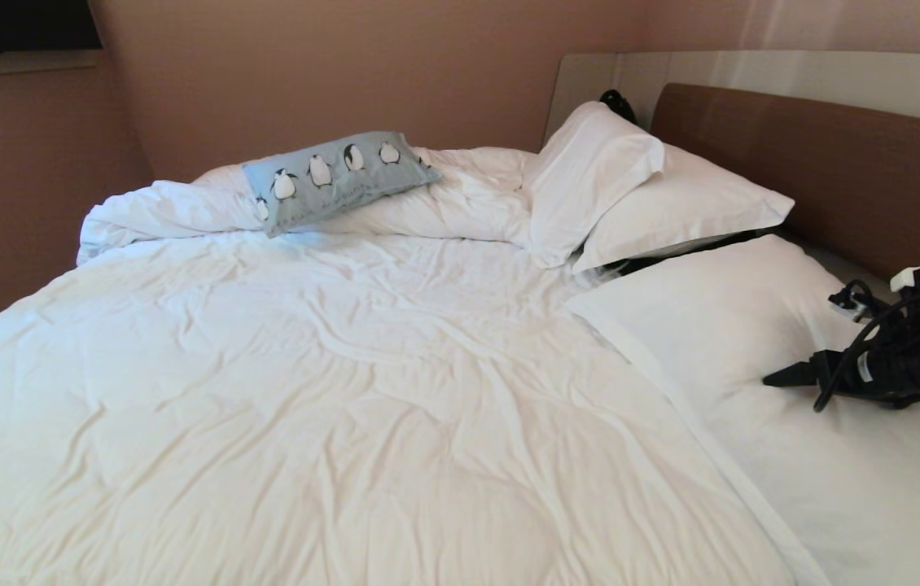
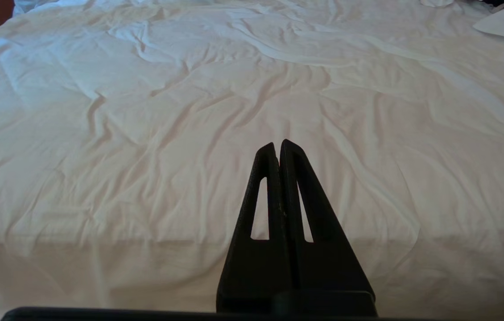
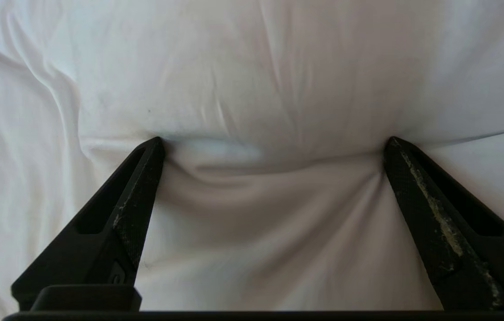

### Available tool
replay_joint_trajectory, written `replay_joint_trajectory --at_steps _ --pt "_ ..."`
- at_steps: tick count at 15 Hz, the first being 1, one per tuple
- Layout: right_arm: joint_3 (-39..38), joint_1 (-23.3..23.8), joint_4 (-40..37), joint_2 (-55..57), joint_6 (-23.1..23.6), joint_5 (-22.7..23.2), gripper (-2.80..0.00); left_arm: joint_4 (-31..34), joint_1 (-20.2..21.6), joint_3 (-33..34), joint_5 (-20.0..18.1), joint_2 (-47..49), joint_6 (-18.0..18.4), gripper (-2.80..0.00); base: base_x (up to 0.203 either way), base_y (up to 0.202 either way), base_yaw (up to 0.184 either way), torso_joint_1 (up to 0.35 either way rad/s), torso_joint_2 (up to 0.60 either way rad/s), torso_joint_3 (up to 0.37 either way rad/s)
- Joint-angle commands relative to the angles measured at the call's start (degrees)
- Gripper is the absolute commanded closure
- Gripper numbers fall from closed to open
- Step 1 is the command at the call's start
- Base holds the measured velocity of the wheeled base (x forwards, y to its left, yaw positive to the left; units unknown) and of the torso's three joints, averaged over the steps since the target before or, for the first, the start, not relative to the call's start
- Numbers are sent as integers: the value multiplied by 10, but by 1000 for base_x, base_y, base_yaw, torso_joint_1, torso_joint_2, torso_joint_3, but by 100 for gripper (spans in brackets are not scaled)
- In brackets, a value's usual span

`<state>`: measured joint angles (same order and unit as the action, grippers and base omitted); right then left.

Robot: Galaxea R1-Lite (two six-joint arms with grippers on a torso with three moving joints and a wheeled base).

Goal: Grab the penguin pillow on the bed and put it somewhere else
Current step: Pick up the pillow

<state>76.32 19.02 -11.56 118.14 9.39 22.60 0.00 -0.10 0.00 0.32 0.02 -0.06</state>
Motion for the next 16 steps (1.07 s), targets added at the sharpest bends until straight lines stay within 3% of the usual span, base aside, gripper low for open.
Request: replay_joint_trajectory --at_steps 1,6,11,14,16 --pt "-27 -9 100 20 0 -3 -280 0 0 0 0 0 0 0 0 0 0 0 0 0" --pt "-45 -11 174 50 2 -31 -280 0 0 0 0 1 0 0 0 0 0 0 0 0" --pt "-43 -6 178 49 12 -68 -280 0 0 0 0 0 0 0 0 0 0 0 0 0" --pt "-49 -6 182 62 70 -139 -280 0 0 0 0 1 0 0 0 0 0 0 0 0" --pt "-52 -1 196 67 83 -148 -280 0 0 0 0 0 0 0 0 0 0 0 0 0"
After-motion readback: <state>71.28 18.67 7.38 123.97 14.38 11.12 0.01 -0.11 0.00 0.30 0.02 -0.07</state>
